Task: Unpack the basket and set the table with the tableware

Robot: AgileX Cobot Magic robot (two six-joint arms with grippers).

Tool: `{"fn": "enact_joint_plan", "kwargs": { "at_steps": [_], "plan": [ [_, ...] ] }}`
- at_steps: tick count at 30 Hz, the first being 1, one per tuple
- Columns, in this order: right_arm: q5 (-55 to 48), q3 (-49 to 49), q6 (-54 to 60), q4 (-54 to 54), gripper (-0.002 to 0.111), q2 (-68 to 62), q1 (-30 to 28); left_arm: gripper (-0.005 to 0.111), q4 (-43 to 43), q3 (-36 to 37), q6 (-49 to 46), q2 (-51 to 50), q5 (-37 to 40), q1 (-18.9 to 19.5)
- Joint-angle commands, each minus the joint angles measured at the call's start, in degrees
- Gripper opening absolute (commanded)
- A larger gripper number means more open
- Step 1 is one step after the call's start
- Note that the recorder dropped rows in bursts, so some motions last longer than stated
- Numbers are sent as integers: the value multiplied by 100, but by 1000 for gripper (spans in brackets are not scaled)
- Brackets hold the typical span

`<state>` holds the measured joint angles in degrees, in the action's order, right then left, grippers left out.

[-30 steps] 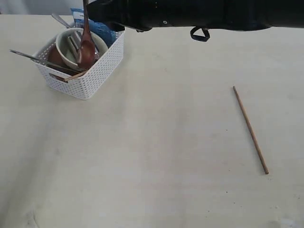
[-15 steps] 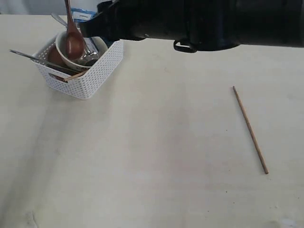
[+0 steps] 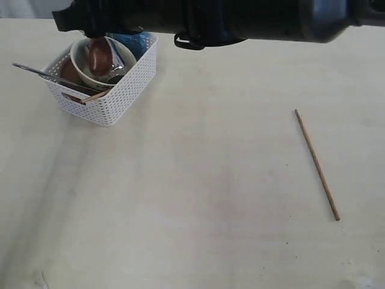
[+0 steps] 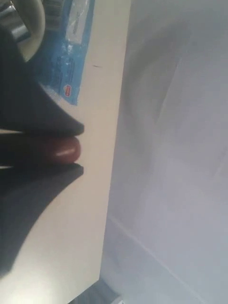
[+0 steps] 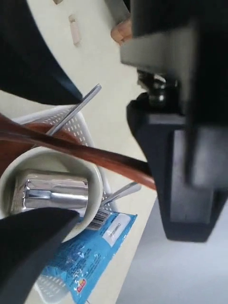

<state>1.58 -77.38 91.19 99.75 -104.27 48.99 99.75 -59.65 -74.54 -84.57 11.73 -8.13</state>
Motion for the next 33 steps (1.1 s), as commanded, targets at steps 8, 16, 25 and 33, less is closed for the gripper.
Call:
{"fn": "enact_joint_plan", "kwargs": {
  "at_steps": [8, 16, 25, 33],
  "plan": [
    [-45, -188, 224, 20, 58, -224, -7, 0, 20, -42, -313, 48, 225, -25],
    [-39, -188, 262, 20, 24, -224, -18, 0, 20, -42, -342, 48, 375, -25],
    [-24, -188, 254, 20, 0, -224, -18, 1, 20, -42, -318, 48, 372, -25],
    [-64, -188, 254, 20, 0, -224, -18, 40, 20, -42, -318, 48, 372, -25]
  ]
}}
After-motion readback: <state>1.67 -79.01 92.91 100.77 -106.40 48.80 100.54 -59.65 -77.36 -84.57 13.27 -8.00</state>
